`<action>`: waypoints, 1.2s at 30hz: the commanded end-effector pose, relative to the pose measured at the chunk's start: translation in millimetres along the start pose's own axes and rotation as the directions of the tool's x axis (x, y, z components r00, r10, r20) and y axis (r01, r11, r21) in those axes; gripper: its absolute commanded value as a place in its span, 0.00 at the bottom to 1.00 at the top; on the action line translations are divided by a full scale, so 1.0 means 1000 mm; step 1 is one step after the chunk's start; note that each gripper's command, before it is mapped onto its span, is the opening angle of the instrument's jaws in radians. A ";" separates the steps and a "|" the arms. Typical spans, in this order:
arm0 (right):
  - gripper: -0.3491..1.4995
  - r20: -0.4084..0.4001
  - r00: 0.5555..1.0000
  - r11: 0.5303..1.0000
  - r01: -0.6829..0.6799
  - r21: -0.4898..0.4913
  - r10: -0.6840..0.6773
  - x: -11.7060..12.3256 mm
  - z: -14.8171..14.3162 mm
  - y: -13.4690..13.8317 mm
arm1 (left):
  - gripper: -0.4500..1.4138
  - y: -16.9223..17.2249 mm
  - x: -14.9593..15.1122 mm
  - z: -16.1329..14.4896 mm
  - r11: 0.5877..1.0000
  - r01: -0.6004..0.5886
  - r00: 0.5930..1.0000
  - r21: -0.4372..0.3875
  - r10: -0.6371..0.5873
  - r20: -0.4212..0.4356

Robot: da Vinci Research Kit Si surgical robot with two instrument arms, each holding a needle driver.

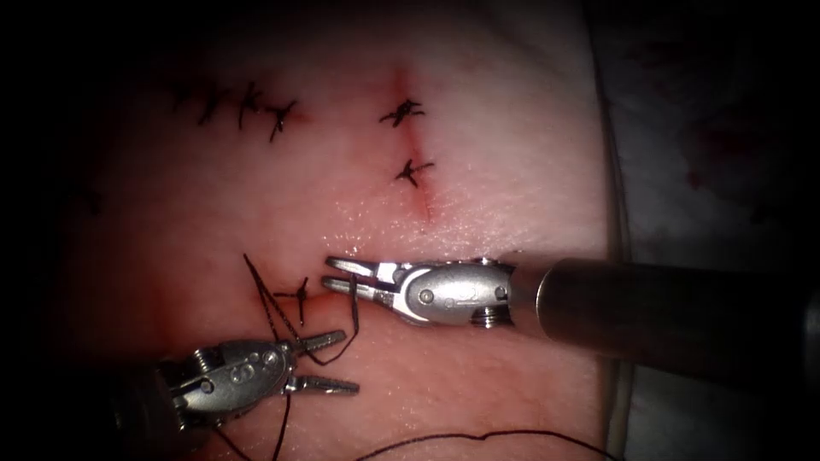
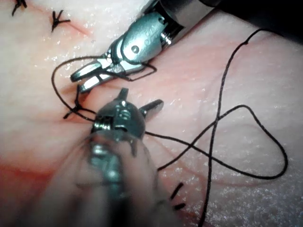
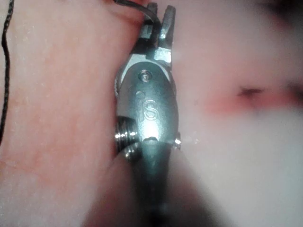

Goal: Wound Closure
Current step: Throw the needle through the top of the wound with the right tool.

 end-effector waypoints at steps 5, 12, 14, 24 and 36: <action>0.00 -0.008 0.997 0.996 0.082 -0.045 -0.082 -0.0002 -0.0013 -0.0007 | 0.36 -0.0002 -0.0002 0.0007 1.000 -0.001 1.000 0.004 0.001 0.001; 0.00 0.025 0.968 0.967 0.251 -0.047 -0.250 0.0021 -0.0015 -0.0013 | 0.35 -0.0003 -0.0002 0.0007 1.000 -0.001 1.000 0.005 0.001 0.005; 0.00 0.027 0.959 0.958 0.282 -0.047 -0.281 0.0026 -0.0014 -0.0015 | 0.35 -0.0003 -0.0002 0.0007 1.000 -0.002 1.000 0.007 0.002 0.008; 0.00 0.030 0.961 0.961 0.275 -0.023 -0.274 0.0020 -0.0014 -0.0009 | 0.35 -0.0004 -0.0003 0.0004 1.000 -0.002 1.000 0.011 0.001 0.014; 0.00 0.050 0.997 0.993 -0.066 0.097 0.061 -0.0047 -0.0002 -0.0020 | 0.36 -0.0004 -0.0004 0.0002 1.000 -0.003 1.000 0.009 0.003 0.026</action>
